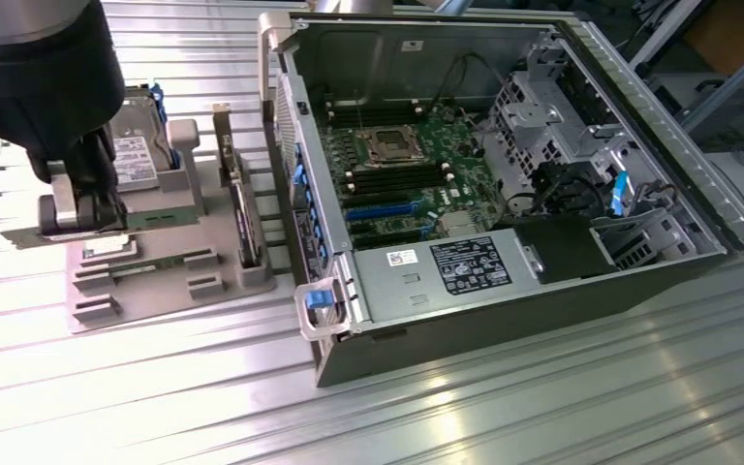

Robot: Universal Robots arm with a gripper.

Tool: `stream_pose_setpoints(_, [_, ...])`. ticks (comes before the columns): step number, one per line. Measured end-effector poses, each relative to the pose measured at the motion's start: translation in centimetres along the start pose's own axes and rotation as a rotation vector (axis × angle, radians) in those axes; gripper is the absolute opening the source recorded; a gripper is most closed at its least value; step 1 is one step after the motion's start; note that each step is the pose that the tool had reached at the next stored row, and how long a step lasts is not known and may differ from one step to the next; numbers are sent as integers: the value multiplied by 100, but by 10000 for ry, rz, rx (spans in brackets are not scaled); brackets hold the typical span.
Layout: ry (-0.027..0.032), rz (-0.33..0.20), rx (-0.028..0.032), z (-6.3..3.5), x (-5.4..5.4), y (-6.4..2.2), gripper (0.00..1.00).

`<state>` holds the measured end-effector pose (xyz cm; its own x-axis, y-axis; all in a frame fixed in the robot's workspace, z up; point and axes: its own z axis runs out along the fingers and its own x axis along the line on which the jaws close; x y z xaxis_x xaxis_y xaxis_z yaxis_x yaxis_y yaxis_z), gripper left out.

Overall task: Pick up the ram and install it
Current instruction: 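Pick up the ram and move it above insertion slot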

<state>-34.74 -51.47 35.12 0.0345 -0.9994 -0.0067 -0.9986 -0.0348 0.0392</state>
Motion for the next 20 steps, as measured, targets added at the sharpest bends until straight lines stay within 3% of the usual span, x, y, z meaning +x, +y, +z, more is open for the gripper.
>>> stream_pose_setpoints(17, [0,0,-1,-566,-4,22,13])
stream_pose_setpoints(20, [0,0,0,-733,-5,29,13])
